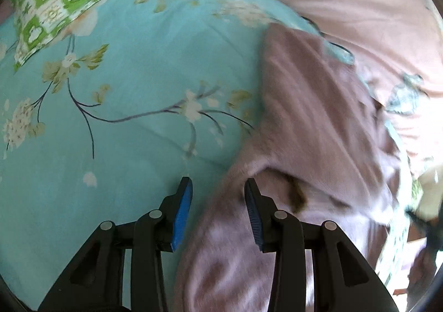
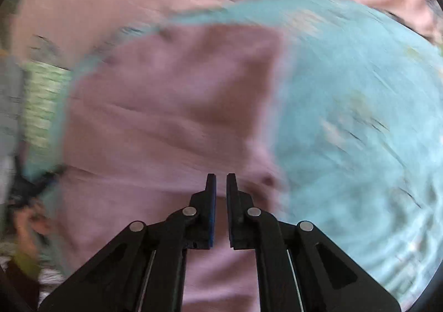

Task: Fold small clothes

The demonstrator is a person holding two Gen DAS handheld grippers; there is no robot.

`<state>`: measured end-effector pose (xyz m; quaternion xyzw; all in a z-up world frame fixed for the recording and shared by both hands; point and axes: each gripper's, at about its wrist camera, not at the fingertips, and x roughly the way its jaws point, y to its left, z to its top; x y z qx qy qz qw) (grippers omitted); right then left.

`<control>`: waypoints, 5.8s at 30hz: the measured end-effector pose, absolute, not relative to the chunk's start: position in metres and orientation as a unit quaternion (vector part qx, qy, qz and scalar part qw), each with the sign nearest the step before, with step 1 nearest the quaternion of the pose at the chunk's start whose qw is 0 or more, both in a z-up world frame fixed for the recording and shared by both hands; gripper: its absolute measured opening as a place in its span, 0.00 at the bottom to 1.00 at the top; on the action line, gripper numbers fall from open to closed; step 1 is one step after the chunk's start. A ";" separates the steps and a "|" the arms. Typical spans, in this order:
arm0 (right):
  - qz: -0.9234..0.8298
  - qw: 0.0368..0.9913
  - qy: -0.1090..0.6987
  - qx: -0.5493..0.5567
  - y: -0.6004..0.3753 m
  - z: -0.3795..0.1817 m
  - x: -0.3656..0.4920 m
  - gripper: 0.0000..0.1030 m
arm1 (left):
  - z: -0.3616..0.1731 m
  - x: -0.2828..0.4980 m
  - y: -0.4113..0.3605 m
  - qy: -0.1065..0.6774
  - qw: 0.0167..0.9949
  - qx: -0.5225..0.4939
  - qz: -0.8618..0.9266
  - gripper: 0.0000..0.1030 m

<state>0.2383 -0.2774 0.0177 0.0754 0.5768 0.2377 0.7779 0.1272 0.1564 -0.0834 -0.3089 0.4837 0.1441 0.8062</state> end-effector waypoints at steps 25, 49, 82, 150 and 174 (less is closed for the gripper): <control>0.511 0.678 0.524 -0.067 0.144 -0.009 0.320 0.04 | -0.086 0.168 0.143 0.482 0.832 -0.240 0.133 0.11; 0.332 0.764 0.538 0.131 -0.143 -0.008 0.260 0.45 | -0.055 0.105 0.143 0.506 0.820 -0.225 0.143 0.30; 0.190 0.781 0.551 0.225 -0.334 0.011 0.030 0.53 | -0.051 -0.084 0.010 0.677 0.725 -0.063 -0.114 0.67; 0.232 0.686 0.619 0.304 -0.382 -0.065 -0.044 0.06 | -0.080 -0.154 0.081 0.594 0.741 -0.309 -0.051 0.06; 0.365 0.702 0.431 0.434 -0.379 0.071 0.059 0.06 | 0.080 -0.042 0.123 0.366 0.842 -0.373 -0.132 0.05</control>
